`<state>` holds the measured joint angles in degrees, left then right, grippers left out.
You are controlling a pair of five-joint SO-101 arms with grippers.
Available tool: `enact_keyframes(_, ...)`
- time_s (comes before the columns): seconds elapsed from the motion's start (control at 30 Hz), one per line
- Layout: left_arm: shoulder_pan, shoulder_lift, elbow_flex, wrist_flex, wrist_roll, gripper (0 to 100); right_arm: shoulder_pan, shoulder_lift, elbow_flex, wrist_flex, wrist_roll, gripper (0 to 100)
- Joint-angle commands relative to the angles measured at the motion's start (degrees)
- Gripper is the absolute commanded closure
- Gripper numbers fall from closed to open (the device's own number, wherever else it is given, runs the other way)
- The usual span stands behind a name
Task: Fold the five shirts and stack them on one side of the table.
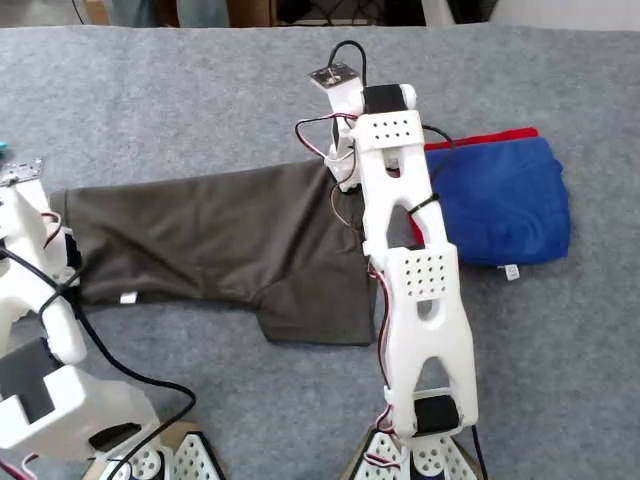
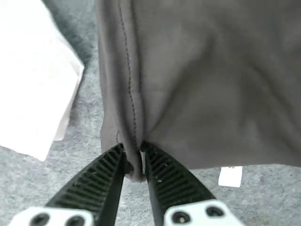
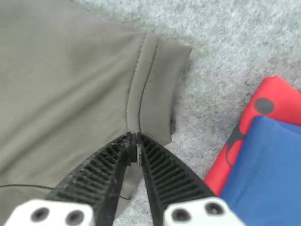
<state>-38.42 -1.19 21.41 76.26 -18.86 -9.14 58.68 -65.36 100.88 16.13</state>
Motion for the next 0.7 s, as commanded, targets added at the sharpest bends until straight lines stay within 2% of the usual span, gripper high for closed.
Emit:
enact_keyframes(0.0, -1.45, -0.44, -2.68, 0.35, -0.7, 97, -0.62, -0.57, -0.4, -0.09, -0.18, 98.4)
enact_keyframes(0.5, 3.91, -0.53, -5.76, 0.44, -0.26, 97, -0.44, -0.57, -0.22, -0.09, -0.18, 98.4)
enact_keyframes(0.67, 3.38, -0.44, -8.04, 0.53, -0.53, 97, -0.35, -0.57, -0.22, 0.0, -0.18, 98.4)
